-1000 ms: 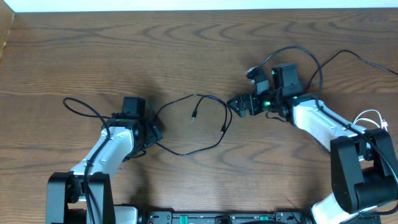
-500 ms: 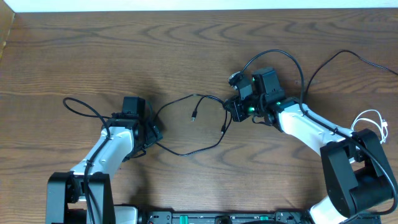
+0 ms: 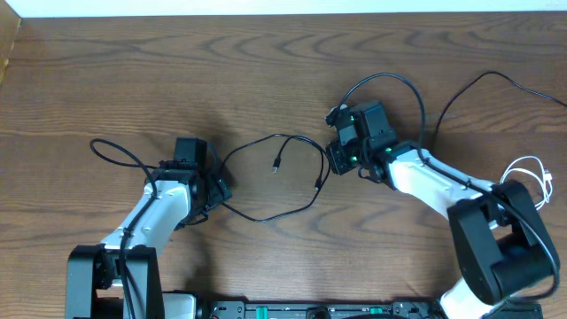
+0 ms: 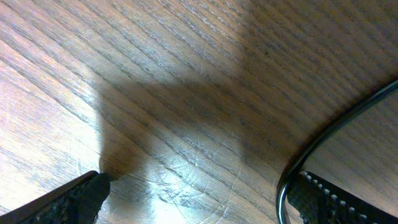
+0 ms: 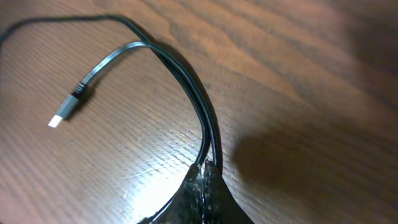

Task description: Untangle cables

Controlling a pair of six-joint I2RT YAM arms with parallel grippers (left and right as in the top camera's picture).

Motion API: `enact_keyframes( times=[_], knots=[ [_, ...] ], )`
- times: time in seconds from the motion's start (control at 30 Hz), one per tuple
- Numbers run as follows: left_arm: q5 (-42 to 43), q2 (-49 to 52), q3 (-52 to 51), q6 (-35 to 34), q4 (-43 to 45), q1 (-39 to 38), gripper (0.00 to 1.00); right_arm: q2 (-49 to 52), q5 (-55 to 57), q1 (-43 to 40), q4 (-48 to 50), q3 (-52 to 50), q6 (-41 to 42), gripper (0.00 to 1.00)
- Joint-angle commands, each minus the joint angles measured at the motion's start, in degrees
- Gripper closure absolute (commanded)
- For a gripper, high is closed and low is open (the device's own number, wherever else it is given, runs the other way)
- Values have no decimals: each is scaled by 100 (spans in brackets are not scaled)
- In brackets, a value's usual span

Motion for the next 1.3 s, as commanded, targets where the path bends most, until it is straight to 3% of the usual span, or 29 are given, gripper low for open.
enact_keyframes(
  times=[0.0,0.47,0.83,0.9,1.03,1.17,1.27],
  knots=[
    [-57,197,-210,35,-85,2,2,260,87,70,98,-26,-92,99],
    [-57,197,-210,35,-83,2,2,590,260,70,284,-26,-92,98],
    [-57,197,-210,35,-83,2,2,590,769,138,223,-26,-101,91],
    [-57,197,-210,35,-83,2,2,590,1051,223,184,-26,-203,88],
    [-57,197,-210,35,-83,2,2,590,2514,562,9,-26,-546,75],
    [-57,197,-210,35,-85,2,2,590,4087,745,-92,-26,-612,69],
    [-57,197,-210,33,-85,2,2,590,4597,748,-175,-26,-610,63]
  ],
)
